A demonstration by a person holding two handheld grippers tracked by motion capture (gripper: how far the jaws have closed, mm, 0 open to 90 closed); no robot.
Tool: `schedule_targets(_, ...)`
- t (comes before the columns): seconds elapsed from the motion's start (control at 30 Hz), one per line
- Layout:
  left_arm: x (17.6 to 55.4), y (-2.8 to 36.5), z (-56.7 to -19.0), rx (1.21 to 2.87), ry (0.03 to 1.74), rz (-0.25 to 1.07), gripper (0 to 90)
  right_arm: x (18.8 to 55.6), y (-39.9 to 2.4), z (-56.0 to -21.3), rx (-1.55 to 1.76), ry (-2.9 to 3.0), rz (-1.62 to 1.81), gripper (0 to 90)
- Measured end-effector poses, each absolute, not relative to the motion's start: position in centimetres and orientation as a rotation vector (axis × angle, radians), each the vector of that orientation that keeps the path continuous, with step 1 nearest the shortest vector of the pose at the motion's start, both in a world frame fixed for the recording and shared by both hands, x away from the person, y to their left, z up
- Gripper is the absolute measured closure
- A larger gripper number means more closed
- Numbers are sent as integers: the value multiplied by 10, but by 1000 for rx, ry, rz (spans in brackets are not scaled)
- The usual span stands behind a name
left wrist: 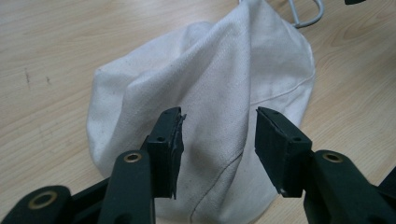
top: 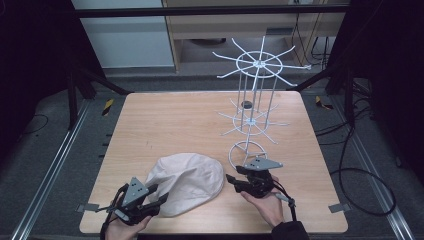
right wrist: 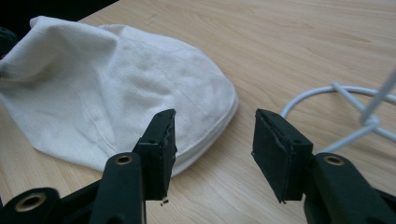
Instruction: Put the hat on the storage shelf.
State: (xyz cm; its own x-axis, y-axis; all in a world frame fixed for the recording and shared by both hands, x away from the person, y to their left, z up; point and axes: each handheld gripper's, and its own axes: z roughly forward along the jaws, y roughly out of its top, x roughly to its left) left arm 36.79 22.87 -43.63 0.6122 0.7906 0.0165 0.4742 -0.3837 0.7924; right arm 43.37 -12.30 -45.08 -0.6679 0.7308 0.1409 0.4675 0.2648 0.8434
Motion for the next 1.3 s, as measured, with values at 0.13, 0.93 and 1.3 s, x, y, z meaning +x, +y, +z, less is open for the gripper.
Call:
schedule_targets(0.13,371,227,-442,2070,1004,507,557,439,-113,-457,1107,2271,1334,464)
schedule_targets(0.93,383,233,-448,2059,1067,484,843,460,-79,-488,1085,2321,1252,555)
schedule_targets(1.3,386,237,-447,2038,1088,505,853,457,-78,-486,1089,2339,1191,865)
